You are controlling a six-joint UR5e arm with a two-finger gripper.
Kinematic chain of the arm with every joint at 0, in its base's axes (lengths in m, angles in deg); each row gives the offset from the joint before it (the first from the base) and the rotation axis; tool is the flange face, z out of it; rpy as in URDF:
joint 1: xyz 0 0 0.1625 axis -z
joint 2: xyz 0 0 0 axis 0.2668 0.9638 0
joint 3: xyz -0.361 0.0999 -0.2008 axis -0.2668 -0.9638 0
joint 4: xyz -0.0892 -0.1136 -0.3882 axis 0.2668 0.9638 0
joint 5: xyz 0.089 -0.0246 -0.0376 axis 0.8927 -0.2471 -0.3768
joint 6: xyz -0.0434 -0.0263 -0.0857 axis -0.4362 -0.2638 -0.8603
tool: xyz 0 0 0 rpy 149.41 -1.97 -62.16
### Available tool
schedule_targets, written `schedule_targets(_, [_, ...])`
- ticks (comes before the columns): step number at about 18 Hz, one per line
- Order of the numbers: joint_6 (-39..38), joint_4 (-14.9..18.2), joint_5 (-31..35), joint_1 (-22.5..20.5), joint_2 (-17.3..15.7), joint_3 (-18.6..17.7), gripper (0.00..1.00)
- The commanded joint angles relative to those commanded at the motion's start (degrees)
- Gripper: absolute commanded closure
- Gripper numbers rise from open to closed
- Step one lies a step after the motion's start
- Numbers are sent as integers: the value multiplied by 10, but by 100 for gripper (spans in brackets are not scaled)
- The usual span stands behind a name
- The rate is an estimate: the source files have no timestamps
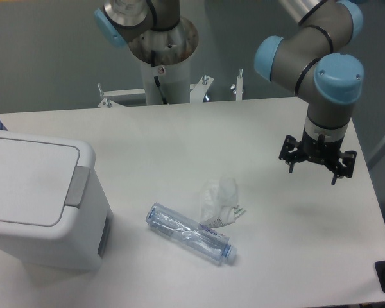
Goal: Open the trash can
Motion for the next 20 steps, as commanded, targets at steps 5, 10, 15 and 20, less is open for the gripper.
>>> schedule_targets(5, [-1,3,-1,1,0,-1,0])
schedule_targets(10, [-10,4,-2,1,-1,0,0])
schedule_targets(15, [-14,4,-1,14,-5,4,0])
schedule_targets(20, [-61,5,-3,29,-11,3,0])
